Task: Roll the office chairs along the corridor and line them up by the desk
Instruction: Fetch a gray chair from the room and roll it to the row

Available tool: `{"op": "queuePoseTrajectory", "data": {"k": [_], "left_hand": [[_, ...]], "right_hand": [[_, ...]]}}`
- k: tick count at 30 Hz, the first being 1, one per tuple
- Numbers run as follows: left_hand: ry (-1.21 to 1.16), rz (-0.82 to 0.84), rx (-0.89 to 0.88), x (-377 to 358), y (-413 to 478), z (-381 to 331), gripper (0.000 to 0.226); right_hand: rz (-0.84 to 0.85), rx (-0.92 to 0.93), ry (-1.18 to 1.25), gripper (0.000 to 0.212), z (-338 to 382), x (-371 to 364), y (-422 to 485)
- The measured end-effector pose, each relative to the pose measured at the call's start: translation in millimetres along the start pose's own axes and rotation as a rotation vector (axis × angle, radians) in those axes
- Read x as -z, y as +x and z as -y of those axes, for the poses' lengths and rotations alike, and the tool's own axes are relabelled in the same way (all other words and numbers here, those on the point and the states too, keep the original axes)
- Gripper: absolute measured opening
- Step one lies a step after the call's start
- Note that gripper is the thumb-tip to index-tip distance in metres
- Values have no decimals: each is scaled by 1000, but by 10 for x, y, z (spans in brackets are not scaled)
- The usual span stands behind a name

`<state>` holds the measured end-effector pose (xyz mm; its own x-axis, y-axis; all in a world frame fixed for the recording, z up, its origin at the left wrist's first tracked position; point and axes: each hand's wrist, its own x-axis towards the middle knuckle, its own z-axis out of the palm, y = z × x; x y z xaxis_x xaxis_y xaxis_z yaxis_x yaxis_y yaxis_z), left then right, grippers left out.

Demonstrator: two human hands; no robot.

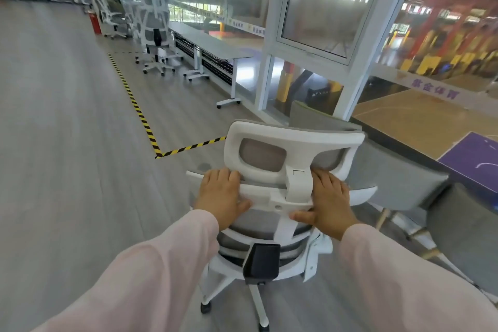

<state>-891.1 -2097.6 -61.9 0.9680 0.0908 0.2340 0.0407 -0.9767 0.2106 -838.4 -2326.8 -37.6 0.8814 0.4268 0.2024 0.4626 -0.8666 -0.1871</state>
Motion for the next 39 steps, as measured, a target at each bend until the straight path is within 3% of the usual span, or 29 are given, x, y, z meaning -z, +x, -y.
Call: {"op": "queuePoseTrajectory", "data": {"k": [9,21,31,39], "left_hand": [[31,54,24,-177,1718,676,39],[104,13,162,-588,3988,1700,38],[75,-8,378,-850,5813,2336,35],[111,-5,447,-1053,7081,3021,37]], "right_hand": [[163,11,-45,111,-147,-283,2046],[74,182,57,106,-344,-1026,4793],[126,357,111,106,-510,-1461,7113],[147,436,116,108,-419,-1850,8717]]}}
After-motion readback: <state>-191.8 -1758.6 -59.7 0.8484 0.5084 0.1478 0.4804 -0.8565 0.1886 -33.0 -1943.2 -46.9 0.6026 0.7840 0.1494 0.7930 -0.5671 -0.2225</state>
